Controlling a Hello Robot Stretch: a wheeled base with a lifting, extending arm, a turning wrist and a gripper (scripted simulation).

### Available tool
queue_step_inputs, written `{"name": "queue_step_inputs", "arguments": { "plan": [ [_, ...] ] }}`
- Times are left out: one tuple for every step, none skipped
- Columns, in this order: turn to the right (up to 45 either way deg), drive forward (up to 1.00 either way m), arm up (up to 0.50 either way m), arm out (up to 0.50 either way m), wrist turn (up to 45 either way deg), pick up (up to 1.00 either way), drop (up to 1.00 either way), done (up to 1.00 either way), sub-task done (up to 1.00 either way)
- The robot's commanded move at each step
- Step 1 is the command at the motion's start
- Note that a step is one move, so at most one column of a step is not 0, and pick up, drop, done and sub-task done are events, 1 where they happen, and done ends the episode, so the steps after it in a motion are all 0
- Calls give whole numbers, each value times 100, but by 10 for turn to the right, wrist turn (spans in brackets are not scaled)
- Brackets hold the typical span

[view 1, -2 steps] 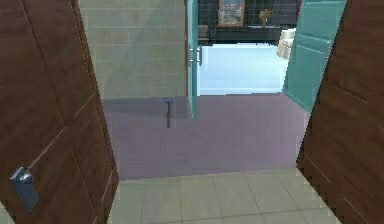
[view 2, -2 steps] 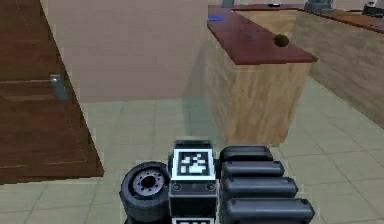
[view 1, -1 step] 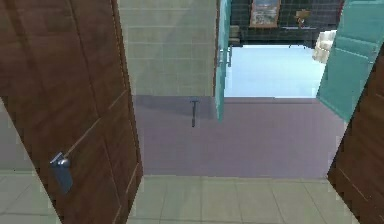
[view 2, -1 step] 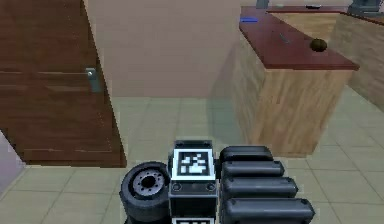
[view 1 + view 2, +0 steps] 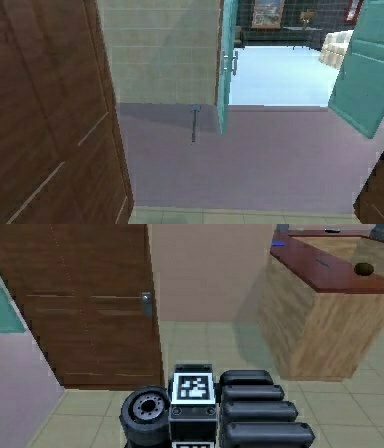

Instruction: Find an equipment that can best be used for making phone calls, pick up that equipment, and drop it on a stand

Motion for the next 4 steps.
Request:
{"name": "queue_step_inputs", "arguments": {
  "plan": [
    [-30,0,0,0,0,0,0,0,0],
    [0,10,0,0,0,0,0,0,0],
    [30,0,0,0,0,0,0,0,0],
    [0,100,0,0,0,0,0,0,0]
  ]
}}
